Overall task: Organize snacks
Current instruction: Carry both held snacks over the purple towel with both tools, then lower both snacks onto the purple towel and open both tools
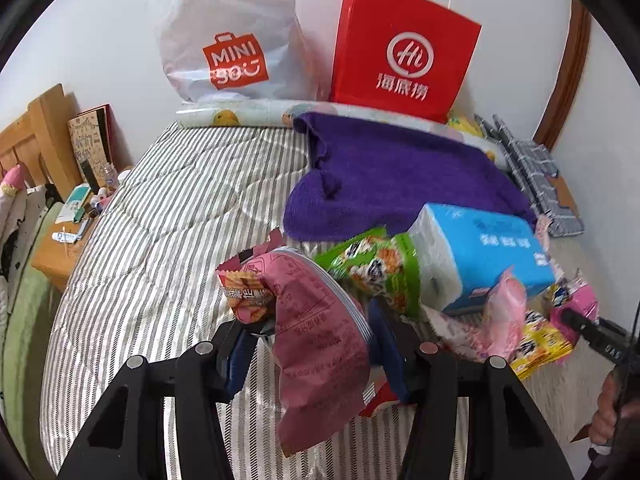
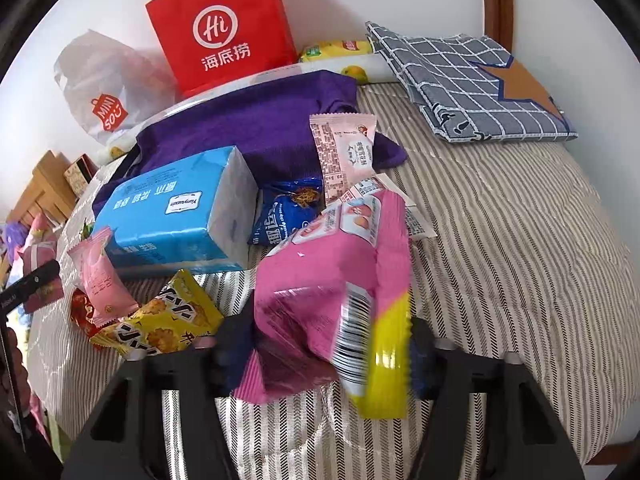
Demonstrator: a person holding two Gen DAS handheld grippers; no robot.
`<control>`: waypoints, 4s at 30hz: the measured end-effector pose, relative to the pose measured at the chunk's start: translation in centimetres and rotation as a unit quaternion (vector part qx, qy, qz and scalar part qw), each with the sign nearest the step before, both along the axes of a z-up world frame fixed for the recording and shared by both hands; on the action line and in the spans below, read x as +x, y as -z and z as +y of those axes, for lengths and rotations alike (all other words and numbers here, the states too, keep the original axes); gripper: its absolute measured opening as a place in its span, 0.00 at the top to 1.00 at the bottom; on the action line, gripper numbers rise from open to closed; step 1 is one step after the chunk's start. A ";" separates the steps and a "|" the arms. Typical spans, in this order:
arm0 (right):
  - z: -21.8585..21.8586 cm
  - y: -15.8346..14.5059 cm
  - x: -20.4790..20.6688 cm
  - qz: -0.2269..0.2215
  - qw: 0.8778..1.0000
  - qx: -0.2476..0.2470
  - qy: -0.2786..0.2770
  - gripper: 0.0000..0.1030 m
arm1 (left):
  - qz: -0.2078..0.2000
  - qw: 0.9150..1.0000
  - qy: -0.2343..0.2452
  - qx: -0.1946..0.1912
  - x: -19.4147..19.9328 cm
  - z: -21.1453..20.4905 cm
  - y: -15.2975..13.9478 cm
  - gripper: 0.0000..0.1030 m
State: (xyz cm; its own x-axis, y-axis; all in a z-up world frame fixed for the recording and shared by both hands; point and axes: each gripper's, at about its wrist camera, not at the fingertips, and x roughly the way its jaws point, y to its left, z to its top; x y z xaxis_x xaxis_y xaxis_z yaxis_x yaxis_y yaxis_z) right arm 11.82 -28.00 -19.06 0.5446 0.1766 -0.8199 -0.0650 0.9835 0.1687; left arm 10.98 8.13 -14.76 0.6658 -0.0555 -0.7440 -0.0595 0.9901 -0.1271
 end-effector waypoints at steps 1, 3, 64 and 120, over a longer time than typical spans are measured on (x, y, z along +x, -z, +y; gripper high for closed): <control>0.0 -0.2 -0.1 -0.004 1.000 -0.001 0.002 0.45 | -0.002 1.000 0.001 -0.003 0.0 0.0 -0.1 0.49; 0.0 -0.9 -0.4 -0.006 1.000 0.002 0.001 0.45 | -0.005 1.000 0.006 -0.009 0.1 -0.1 -0.5 0.49; 7.4 -11.2 19.1 -0.090 0.995 0.001 -0.050 0.45 | -0.032 0.996 0.078 0.018 18.3 -5.9 -9.0 0.49; 7.8 -6.6 24.8 -0.028 0.997 -0.053 -0.044 0.11 | 0.070 0.994 0.086 0.001 26.0 -5.0 -1.7 0.28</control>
State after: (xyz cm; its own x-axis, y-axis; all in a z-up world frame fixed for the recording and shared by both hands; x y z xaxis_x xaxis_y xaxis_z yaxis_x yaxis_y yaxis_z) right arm 36.62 -20.17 -12.49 0.5755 0.1400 -0.8057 -0.1591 0.9856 0.0576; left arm 37.02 3.09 -13.09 0.5366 -0.1578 -0.8290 0.0940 0.9874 -0.1271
